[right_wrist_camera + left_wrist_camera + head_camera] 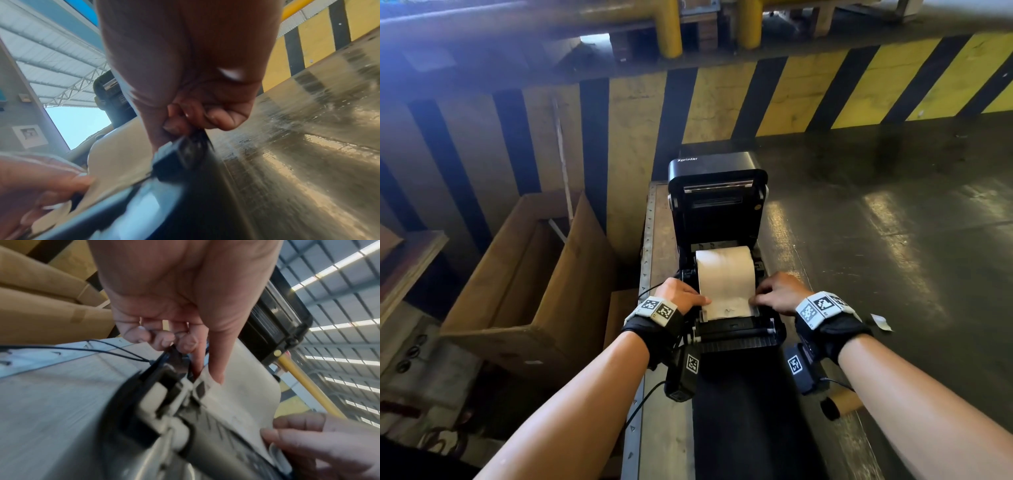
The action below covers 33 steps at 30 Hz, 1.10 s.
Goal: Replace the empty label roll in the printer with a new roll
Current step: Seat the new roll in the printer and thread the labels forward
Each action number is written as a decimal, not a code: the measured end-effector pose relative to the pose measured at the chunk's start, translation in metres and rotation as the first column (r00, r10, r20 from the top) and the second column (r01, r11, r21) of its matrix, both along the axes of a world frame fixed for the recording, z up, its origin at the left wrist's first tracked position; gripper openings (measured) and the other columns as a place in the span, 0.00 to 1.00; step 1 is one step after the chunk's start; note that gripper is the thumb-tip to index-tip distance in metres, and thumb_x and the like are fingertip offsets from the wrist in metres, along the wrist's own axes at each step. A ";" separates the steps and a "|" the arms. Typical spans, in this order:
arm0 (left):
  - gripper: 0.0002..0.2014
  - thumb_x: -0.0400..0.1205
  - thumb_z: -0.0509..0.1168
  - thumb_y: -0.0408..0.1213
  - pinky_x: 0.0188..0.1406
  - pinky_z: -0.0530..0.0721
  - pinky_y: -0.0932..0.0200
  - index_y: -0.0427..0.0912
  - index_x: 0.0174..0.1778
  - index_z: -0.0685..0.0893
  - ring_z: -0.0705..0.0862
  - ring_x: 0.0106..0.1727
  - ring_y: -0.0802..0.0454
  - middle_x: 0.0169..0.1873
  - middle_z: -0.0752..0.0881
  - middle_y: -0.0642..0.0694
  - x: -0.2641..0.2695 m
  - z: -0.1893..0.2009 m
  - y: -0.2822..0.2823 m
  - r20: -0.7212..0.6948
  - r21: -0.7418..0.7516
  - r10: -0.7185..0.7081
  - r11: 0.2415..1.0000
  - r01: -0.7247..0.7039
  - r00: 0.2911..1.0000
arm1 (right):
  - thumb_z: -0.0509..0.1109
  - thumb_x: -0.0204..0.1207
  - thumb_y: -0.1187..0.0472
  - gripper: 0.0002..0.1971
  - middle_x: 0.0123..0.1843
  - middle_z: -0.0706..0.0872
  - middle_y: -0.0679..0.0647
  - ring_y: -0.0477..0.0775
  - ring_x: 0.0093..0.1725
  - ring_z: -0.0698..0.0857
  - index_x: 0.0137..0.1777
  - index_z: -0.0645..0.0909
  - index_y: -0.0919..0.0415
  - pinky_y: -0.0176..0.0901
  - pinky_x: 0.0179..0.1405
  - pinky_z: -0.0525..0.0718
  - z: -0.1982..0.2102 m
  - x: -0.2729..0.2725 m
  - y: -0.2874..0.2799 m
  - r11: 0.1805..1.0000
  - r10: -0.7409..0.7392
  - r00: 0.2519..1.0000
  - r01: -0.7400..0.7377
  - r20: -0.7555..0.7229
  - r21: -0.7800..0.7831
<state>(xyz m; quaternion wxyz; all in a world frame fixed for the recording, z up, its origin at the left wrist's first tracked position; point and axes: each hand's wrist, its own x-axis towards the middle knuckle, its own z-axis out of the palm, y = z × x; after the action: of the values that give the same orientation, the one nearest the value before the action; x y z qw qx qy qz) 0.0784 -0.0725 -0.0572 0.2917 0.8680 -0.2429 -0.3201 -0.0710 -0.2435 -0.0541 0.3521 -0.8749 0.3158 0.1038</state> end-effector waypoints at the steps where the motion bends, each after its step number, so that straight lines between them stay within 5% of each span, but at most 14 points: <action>1: 0.07 0.70 0.77 0.47 0.52 0.87 0.53 0.49 0.35 0.91 0.88 0.47 0.47 0.43 0.91 0.44 0.000 0.000 0.001 -0.001 -0.009 0.010 1.000 -0.010 1.000 | 0.73 0.71 0.52 0.16 0.58 0.89 0.59 0.57 0.55 0.86 0.56 0.87 0.60 0.38 0.46 0.77 0.002 0.001 -0.001 1.000 0.002 1.000 -0.002 -0.017 0.010; 5: 0.09 0.72 0.76 0.41 0.52 0.85 0.57 0.42 0.44 0.92 0.87 0.49 0.48 0.43 0.90 0.46 -0.001 0.002 0.002 0.018 -0.022 -0.014 1.000 0.015 1.000 | 0.74 0.70 0.51 0.17 0.55 0.89 0.60 0.54 0.49 0.84 0.53 0.88 0.61 0.40 0.47 0.77 0.005 0.004 -0.004 0.999 -0.002 0.999 0.003 -0.035 0.032; 12: 0.07 0.68 0.78 0.42 0.55 0.88 0.49 0.44 0.38 0.93 0.89 0.49 0.45 0.44 0.93 0.42 0.001 0.008 0.000 0.013 0.049 -0.076 0.996 0.075 0.997 | 0.73 0.71 0.50 0.17 0.56 0.89 0.58 0.55 0.49 0.85 0.55 0.88 0.59 0.41 0.49 0.79 0.002 0.002 -0.001 1.000 -0.011 1.000 0.011 -0.028 0.010; 17: 0.10 0.71 0.77 0.43 0.50 0.85 0.58 0.42 0.43 0.93 0.87 0.47 0.49 0.45 0.92 0.43 -0.002 0.001 0.001 0.010 -0.004 0.020 1.000 -0.020 1.000 | 0.75 0.69 0.52 0.16 0.55 0.90 0.60 0.54 0.47 0.85 0.52 0.88 0.60 0.37 0.38 0.79 0.002 0.006 -0.003 1.000 -0.017 0.998 0.017 -0.061 0.013; 21: 0.10 0.73 0.75 0.39 0.46 0.81 0.61 0.41 0.47 0.92 0.85 0.48 0.49 0.47 0.90 0.44 -0.005 0.007 -0.001 0.046 0.058 -0.047 0.997 0.044 0.998 | 0.74 0.69 0.46 0.20 0.52 0.90 0.58 0.56 0.50 0.87 0.52 0.88 0.61 0.45 0.51 0.83 0.001 0.005 -0.003 0.997 -0.068 0.997 0.069 -0.033 0.041; 25: 0.11 0.68 0.78 0.41 0.57 0.87 0.50 0.42 0.44 0.92 0.89 0.51 0.43 0.48 0.92 0.41 0.000 0.015 -0.003 0.032 0.129 -0.080 0.989 0.075 0.996 | 0.72 0.72 0.49 0.16 0.53 0.90 0.58 0.53 0.44 0.84 0.53 0.88 0.59 0.36 0.35 0.78 0.000 0.003 0.000 0.999 -0.037 0.999 0.037 -0.029 -0.004; 28: 0.12 0.66 0.79 0.44 0.56 0.88 0.49 0.44 0.43 0.92 0.89 0.50 0.44 0.47 0.92 0.42 0.001 0.014 -0.002 0.054 0.142 -0.119 0.984 0.111 0.991 | 0.72 0.71 0.48 0.17 0.50 0.90 0.57 0.48 0.37 0.82 0.53 0.88 0.60 0.33 0.29 0.73 0.001 0.002 0.001 0.999 -0.018 0.998 0.016 -0.052 -0.032; 33: 0.10 0.70 0.76 0.46 0.35 0.78 0.60 0.49 0.38 0.83 0.82 0.39 0.51 0.34 0.81 0.52 -0.011 0.022 0.013 0.363 0.024 -0.079 0.997 0.075 0.929 | 0.74 0.67 0.42 0.20 0.48 0.91 0.58 0.57 0.49 0.88 0.48 0.88 0.58 0.45 0.50 0.84 -0.002 -0.014 0.000 0.990 -0.113 0.988 0.121 0.102 -0.079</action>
<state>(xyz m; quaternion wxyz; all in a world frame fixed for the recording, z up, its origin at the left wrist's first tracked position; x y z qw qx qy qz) 0.0676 -0.0599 -0.0356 0.2248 0.9034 -0.3250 -0.1664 -0.0849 -0.2437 -0.0561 0.3353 -0.8730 0.3531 0.0267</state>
